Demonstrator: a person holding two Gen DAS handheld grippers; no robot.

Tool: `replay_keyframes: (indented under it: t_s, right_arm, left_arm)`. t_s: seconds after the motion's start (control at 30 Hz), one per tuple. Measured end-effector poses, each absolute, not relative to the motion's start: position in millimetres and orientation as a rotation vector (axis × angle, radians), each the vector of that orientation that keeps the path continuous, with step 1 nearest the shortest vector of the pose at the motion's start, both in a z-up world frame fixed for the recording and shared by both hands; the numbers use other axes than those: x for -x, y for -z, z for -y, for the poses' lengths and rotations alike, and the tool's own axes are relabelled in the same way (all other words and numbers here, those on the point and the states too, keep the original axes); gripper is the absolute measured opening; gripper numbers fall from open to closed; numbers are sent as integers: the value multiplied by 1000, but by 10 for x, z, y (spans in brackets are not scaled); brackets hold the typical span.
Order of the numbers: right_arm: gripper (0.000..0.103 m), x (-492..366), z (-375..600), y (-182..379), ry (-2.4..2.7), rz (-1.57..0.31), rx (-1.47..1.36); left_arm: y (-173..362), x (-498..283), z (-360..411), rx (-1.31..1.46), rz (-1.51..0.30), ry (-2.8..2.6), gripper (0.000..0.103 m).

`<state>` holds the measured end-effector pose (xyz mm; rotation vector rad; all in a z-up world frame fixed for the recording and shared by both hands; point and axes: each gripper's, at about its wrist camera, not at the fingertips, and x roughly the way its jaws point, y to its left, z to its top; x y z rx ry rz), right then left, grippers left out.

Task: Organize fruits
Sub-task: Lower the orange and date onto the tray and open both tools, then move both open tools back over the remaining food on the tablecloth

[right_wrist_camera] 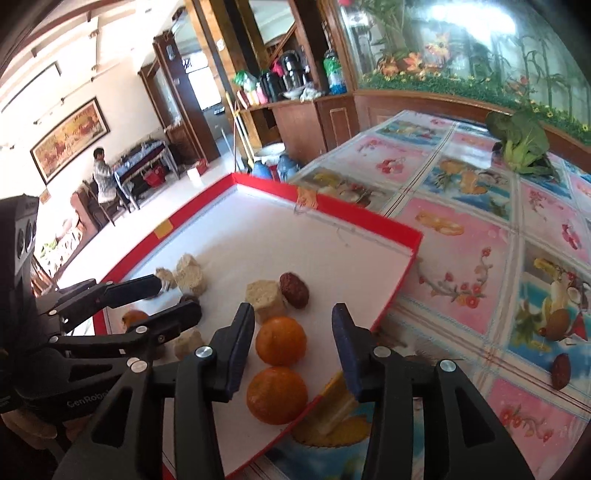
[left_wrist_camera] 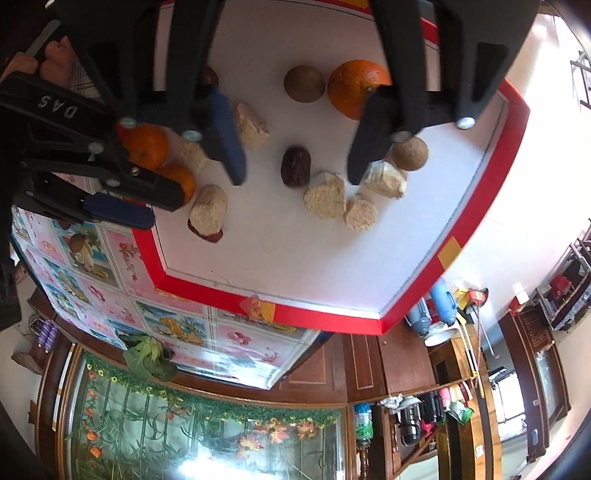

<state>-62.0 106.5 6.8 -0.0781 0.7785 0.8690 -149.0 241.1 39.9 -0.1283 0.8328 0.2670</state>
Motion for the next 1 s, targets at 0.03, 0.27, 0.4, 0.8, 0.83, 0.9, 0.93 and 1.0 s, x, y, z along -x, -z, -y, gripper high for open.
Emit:
replay_keyframes:
  t_s: [0.03, 0.27, 0.4, 0.8, 0.83, 0.9, 0.93, 1.0]
  right_arm:
    - [44, 611, -991, -96, -865, -765, 65]
    - [44, 452, -437, -160, -760, -736, -1]
    - [44, 351, -4, -175, -665, -718, -13]
    - [44, 19, 596, 41, -503, -818, 17]
    - [44, 13, 575, 60, -509, -826, 25]
    - [44, 17, 520, 94, -518, -836, 46]
    - [44, 22, 493, 104, -525, -836, 53]
    - [44, 26, 473, 120, -529, -840, 52]
  left_arm:
    - [-431, 1494, -2404, 122, -825, -271, 62]
    - [-582, 1475, -2221, 72, -803, -255, 62]
    - [-592, 1432, -2018, 42, -813, -215, 63]
    - [-701, 1337, -1493, -17, -797, -109, 71]
    - [-709, 1329, -1450, -24, -796, -100, 71]
    - [-737, 1298, -1355, -38, -789, -79, 71]
    - [-753, 1284, -1318, -42, -787, -70, 71]
    - [-778, 1239, -1219, -65, -782, -50, 71]
